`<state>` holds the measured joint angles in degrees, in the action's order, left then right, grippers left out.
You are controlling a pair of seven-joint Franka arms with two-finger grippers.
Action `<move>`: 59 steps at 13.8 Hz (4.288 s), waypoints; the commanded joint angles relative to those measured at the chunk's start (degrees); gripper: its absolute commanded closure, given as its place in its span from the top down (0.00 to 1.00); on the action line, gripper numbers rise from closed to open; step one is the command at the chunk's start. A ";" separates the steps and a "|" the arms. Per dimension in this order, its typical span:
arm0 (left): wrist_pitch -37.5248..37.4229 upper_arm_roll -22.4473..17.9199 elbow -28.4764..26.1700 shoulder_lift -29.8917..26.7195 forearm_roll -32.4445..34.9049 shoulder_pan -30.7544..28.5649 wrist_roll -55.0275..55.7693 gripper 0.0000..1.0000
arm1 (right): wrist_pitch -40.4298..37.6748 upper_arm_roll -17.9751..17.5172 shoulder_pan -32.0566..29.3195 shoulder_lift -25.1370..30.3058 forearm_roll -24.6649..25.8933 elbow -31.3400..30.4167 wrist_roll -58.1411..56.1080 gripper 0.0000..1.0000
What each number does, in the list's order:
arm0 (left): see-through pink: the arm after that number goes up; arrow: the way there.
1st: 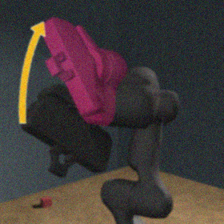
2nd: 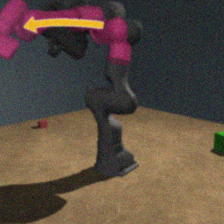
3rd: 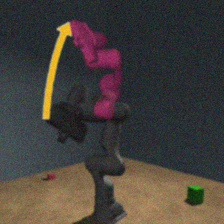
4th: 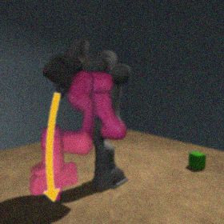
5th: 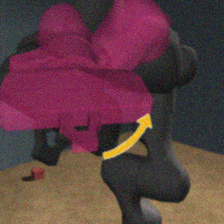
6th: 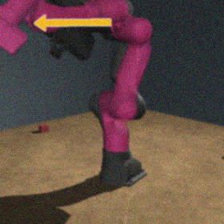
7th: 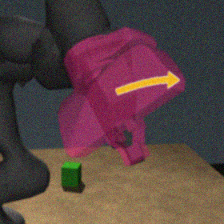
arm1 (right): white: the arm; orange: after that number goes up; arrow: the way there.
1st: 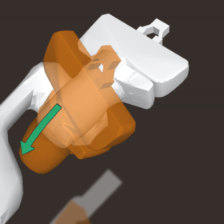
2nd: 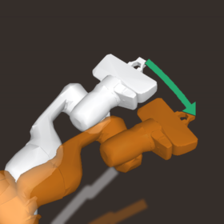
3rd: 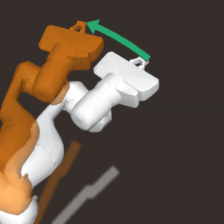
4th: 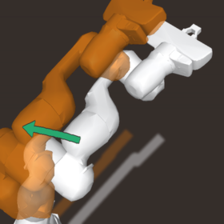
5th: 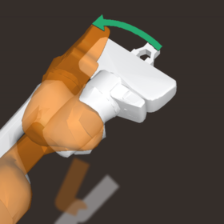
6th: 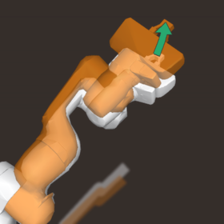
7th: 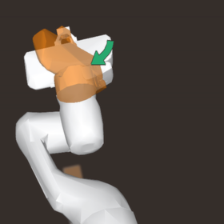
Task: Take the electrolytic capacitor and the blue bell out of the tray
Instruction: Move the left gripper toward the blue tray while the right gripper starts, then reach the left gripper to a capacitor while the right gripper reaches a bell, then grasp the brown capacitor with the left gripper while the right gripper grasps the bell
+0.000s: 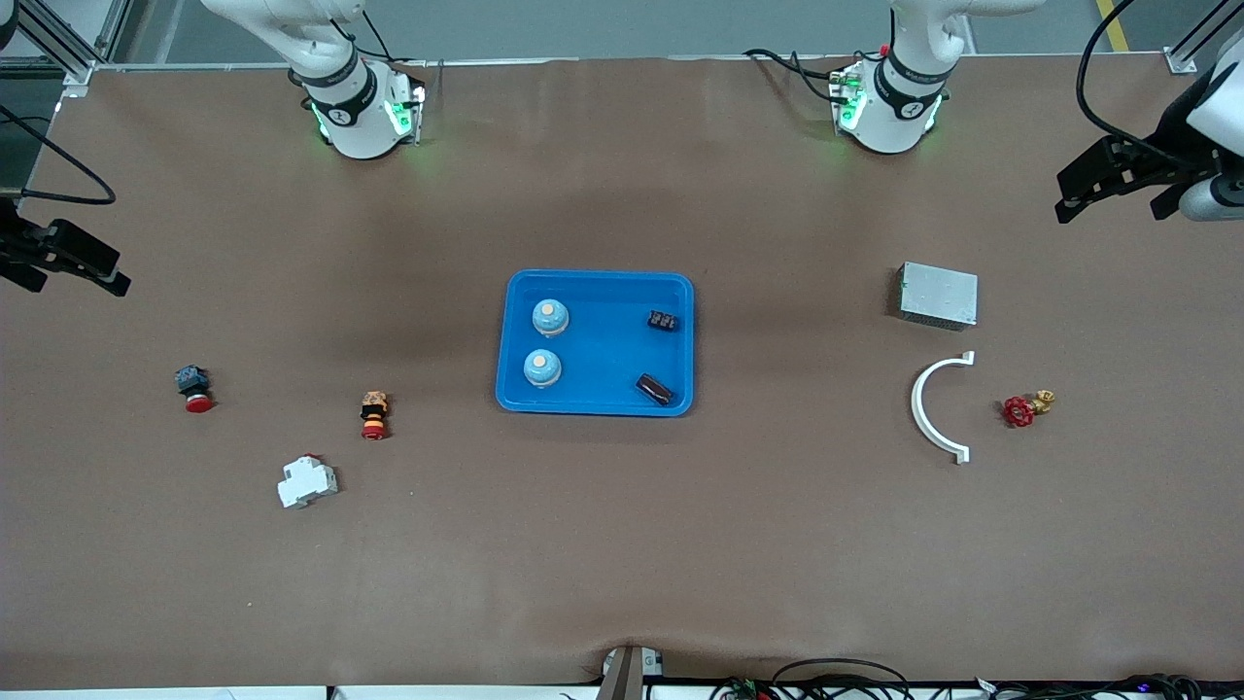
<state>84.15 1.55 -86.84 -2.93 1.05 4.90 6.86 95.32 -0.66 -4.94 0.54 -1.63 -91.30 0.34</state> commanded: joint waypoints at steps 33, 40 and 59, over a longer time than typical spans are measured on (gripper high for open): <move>50.15 22.89 -17.32 35.79 5.89 15.04 83.20 0.75 | 8.99 -0.84 23.39 -19.79 -0.91 -2.39 22.07 1.00; 50.33 22.80 -14.94 40.80 13.71 17.78 102.46 0.69 | 23.13 -0.75 30.24 -20.75 -4.78 -10.73 29.87 1.00; 46.74 22.54 -11.79 37.47 21.18 15.94 106.52 0.00 | 38.97 -0.75 36.14 -34.99 -4.78 -9.07 32.97 1.00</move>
<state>133.90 24.20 -99.58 37.39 20.63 22.31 112.63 134.31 -1.85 30.50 -32.81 -5.89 -102.27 32.70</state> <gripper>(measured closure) 0.670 0.000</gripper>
